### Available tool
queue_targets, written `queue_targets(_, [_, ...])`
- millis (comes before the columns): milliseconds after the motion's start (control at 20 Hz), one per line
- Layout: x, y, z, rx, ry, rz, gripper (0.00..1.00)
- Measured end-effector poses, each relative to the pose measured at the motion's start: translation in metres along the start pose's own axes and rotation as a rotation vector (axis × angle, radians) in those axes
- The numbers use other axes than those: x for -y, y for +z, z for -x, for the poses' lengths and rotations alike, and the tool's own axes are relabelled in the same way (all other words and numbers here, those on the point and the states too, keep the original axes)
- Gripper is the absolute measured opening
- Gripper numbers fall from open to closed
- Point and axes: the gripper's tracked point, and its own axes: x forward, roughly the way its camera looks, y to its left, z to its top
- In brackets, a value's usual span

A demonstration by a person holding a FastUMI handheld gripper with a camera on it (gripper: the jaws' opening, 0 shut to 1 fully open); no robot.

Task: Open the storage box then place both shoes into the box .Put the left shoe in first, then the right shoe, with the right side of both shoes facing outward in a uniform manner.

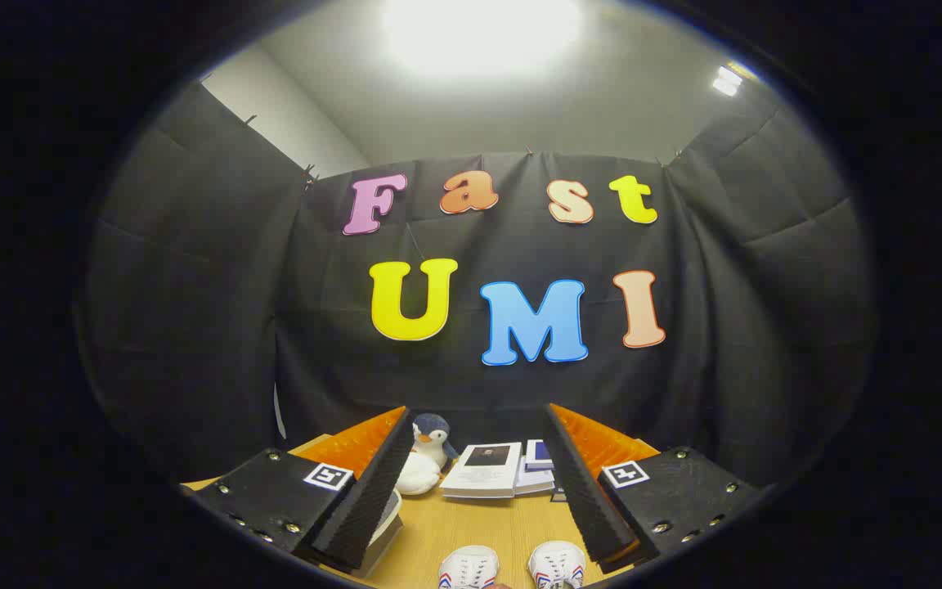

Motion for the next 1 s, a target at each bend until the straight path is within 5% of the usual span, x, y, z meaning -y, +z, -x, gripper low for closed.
queue_targets(1000, [0.001,-0.014,-0.002,-0.033,-0.01,-0.063,0.95])
